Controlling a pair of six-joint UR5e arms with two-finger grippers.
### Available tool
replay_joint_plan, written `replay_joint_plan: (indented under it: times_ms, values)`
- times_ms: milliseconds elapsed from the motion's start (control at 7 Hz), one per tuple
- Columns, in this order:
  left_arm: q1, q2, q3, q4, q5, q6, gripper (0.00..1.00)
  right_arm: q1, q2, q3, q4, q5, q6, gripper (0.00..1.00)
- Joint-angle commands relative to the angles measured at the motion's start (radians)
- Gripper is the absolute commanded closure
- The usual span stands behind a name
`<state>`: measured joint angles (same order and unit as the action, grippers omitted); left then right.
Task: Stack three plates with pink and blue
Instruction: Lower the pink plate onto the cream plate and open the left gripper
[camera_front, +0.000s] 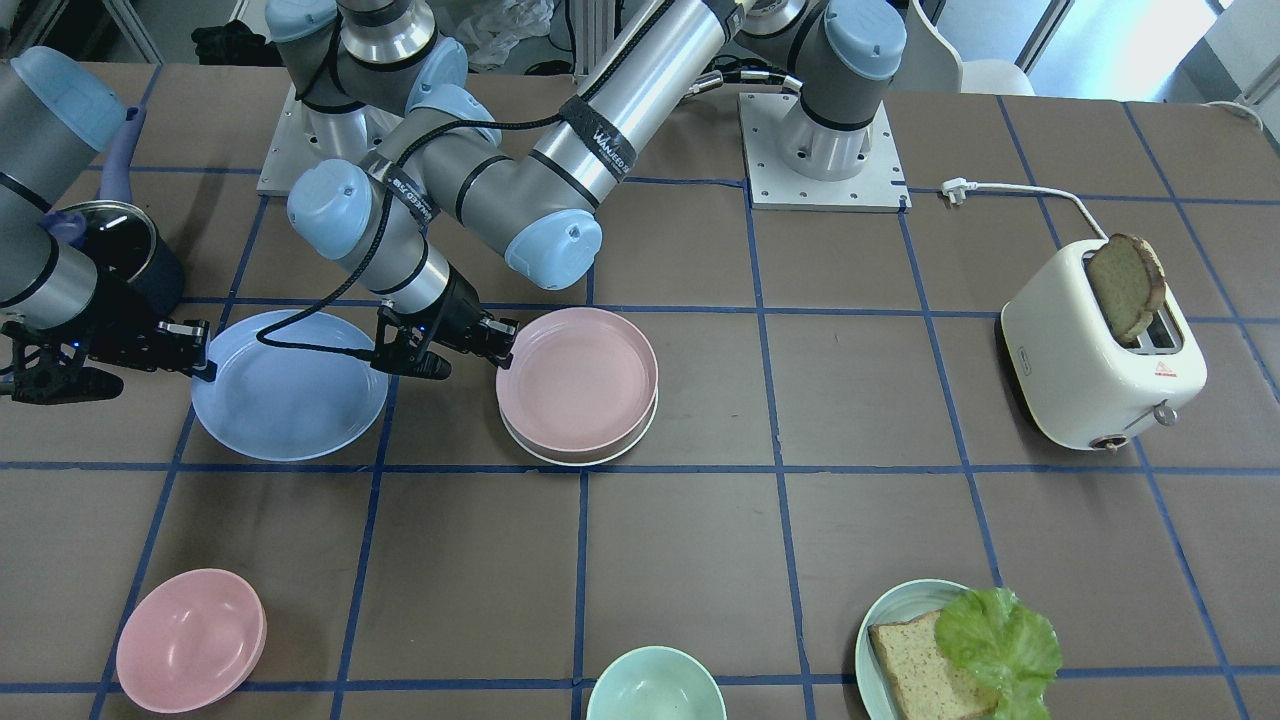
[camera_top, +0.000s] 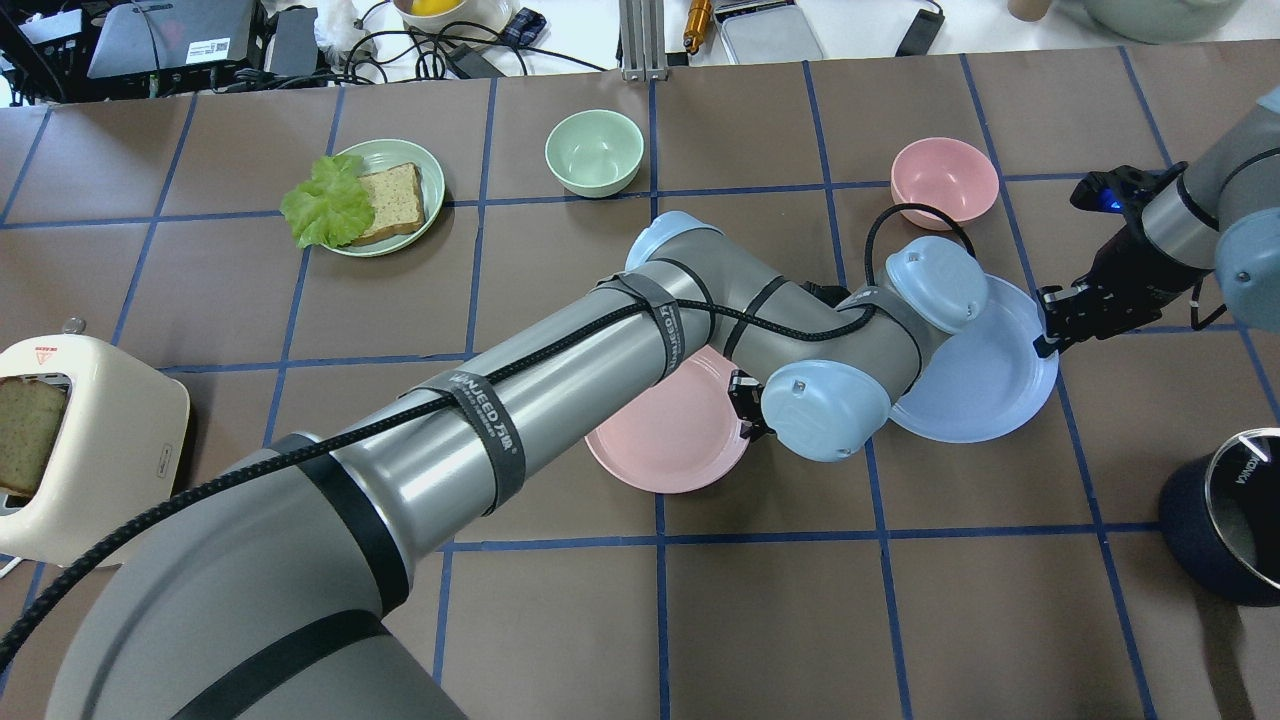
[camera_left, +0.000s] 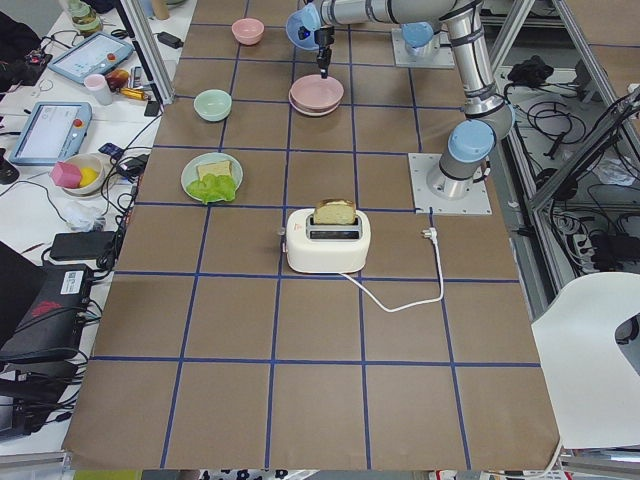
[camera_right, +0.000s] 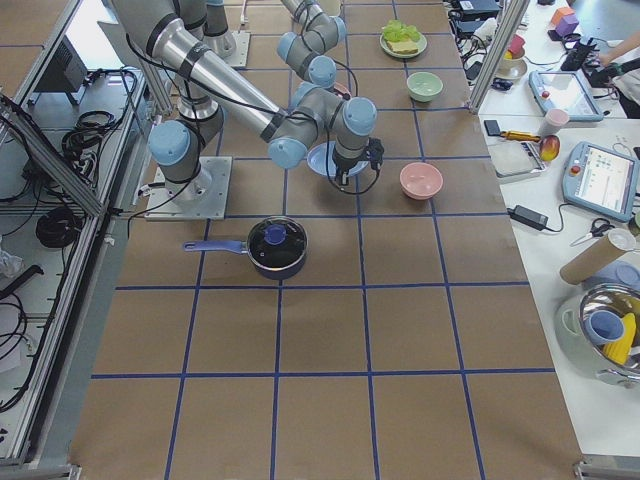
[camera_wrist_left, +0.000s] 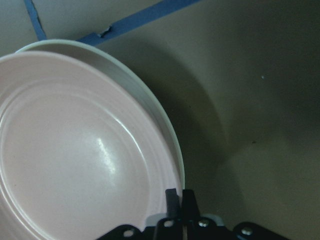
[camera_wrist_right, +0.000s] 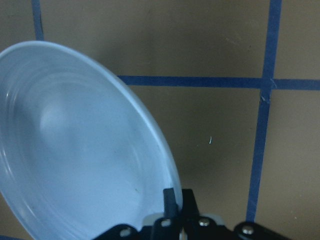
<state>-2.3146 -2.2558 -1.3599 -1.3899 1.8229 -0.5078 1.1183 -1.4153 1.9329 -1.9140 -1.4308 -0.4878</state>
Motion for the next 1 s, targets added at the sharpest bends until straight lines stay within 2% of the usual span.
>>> replay_joint_plan:
  times_ms: [0,143,571,714,857]
  values:
    - [0.001,-0.002,0.001,0.0,0.003,0.0,0.38,0.0,-0.001,0.0,0.0,-0.002,0.0,1.0]
    - [0.003,0.01,-0.004,-0.003,0.001,0.003,0.28,0.0,-0.001,0.0,0.0,-0.002,0.0,1.0]
    - [0.011,0.085,0.004,-0.032,0.006,0.012,0.11,0.006,-0.002,0.004,0.003,0.001,0.003,1.0]
    - [0.027,0.123,0.001,-0.038,0.006,0.026,0.0,0.014,-0.002,0.023,0.009,0.018,0.037,1.0]
    - [0.059,0.166,-0.002,-0.038,0.006,0.07,0.0,0.05,-0.004,0.065,-0.011,0.01,0.064,1.0]
